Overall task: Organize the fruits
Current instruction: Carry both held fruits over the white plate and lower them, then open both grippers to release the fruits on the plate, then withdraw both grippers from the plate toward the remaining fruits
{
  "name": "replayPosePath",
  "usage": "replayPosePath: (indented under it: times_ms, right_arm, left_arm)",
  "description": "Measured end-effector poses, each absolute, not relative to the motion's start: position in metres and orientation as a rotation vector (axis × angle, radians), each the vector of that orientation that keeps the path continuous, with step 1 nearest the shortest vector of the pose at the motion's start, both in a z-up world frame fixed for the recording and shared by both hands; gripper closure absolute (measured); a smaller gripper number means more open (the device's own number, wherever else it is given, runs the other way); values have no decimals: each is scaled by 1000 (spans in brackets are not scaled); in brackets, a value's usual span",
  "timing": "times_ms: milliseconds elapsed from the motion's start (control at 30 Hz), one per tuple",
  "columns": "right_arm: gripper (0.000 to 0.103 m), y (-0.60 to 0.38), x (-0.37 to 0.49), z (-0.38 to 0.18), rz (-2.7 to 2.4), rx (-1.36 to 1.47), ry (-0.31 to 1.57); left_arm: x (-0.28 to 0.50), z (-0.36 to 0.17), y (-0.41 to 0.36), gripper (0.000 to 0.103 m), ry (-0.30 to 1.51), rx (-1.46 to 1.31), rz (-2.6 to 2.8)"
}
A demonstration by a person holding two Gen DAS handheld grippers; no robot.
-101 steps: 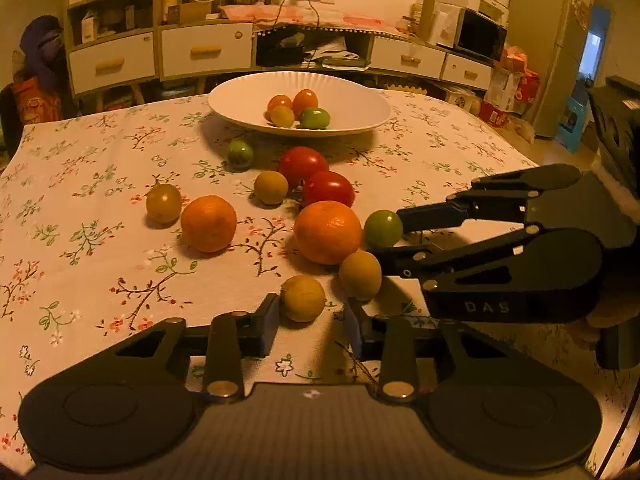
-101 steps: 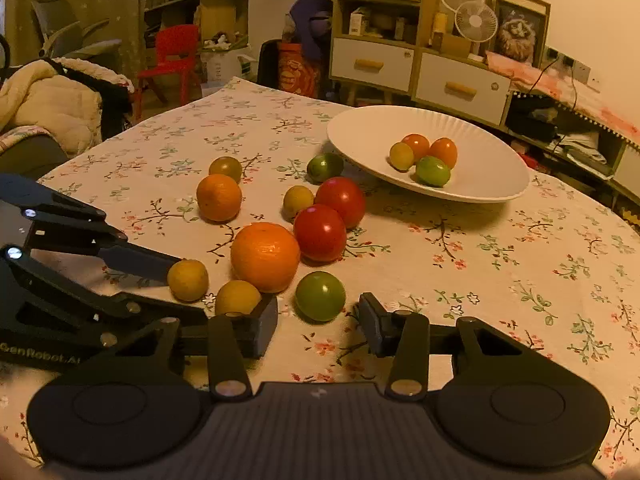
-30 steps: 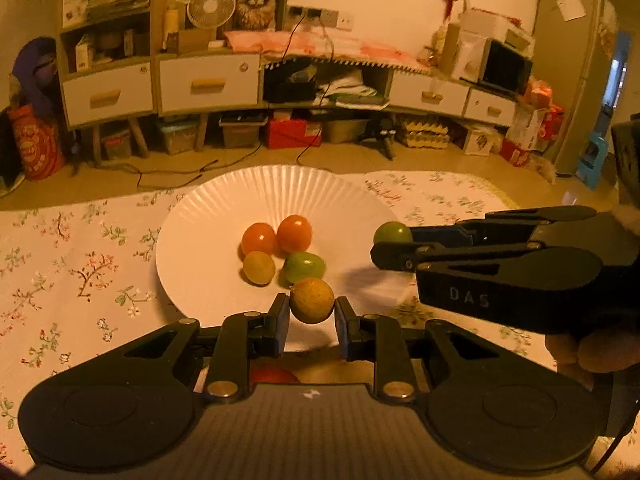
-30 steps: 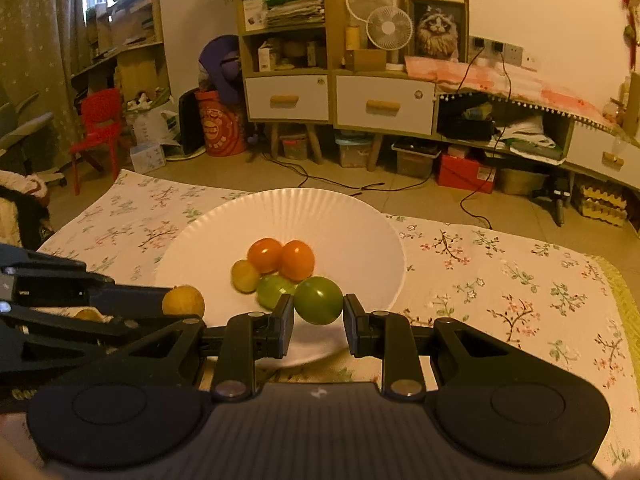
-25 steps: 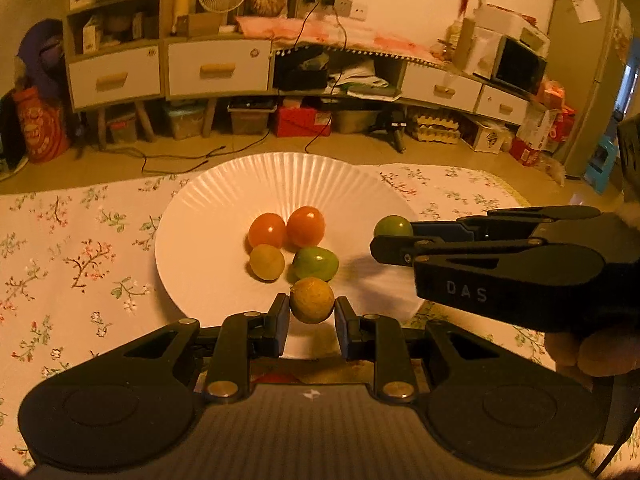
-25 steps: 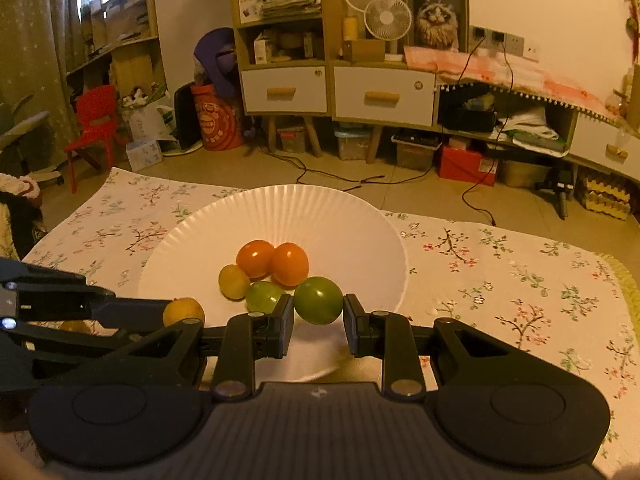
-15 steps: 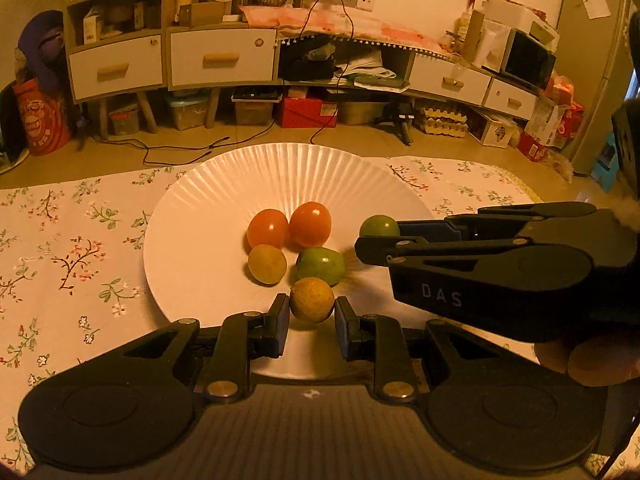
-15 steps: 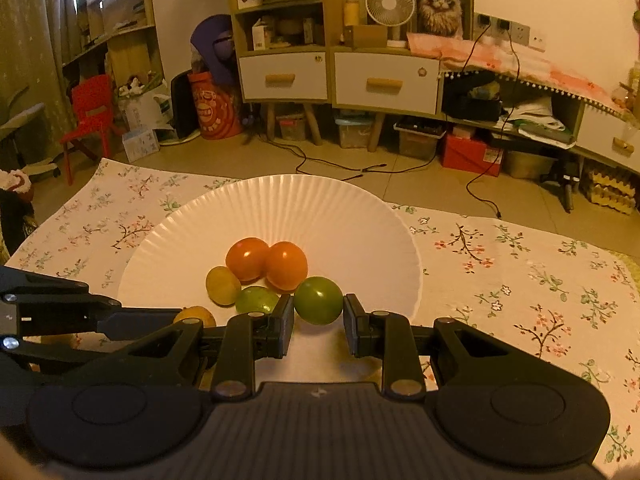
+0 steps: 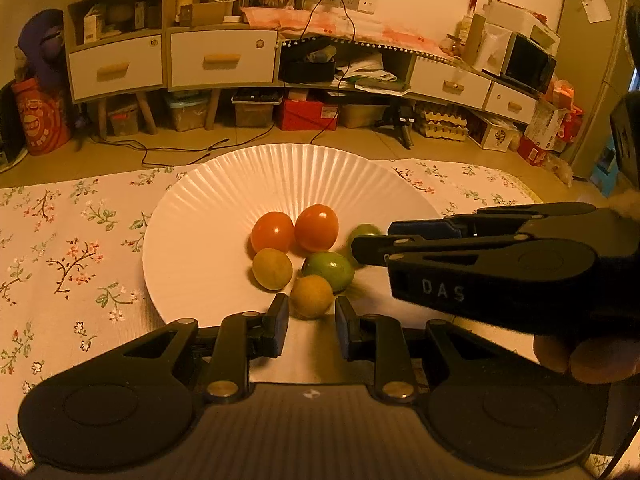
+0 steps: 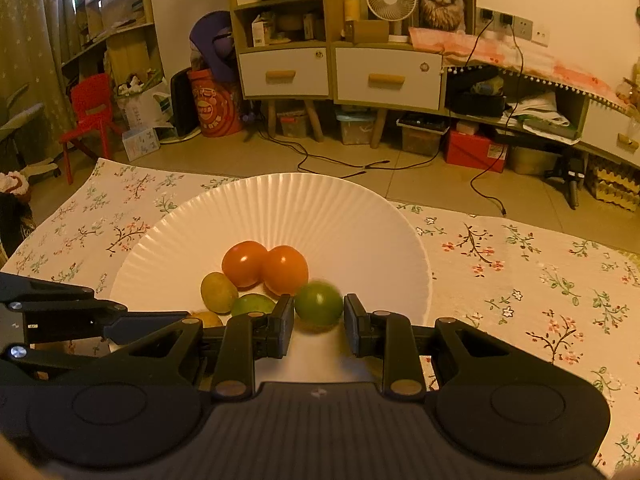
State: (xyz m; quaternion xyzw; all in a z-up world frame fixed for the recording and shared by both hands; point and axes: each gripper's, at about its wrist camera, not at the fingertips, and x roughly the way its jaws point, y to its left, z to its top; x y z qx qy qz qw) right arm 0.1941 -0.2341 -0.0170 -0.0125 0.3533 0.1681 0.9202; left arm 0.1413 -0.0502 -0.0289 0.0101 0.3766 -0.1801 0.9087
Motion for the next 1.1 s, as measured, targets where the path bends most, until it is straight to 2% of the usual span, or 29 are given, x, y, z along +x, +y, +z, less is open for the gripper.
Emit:
replayPosePath:
  times_ms: [233, 433, 700, 933, 1100]
  right_arm:
    - [73, -239, 191, -12, 337, -12, 711]
    - [67, -241, 184, -5, 332, -16, 703]
    - [57, -241, 172, 9, 307, -32, 682]
    - [47, -238, 159, 12, 305, -28, 696]
    - [38, -236, 145, 14, 306, -23, 703]
  left_arm:
    - [136, -27, -44, 72, 762, 19, -386]
    - [126, -23, -41, 65, 753, 45, -395]
    - [113, -16, -31, 51, 738, 38, -396]
    - [97, -11, -21, 43, 742, 43, -401]
    - [86, -8, -12, 31, 744, 43, -404]
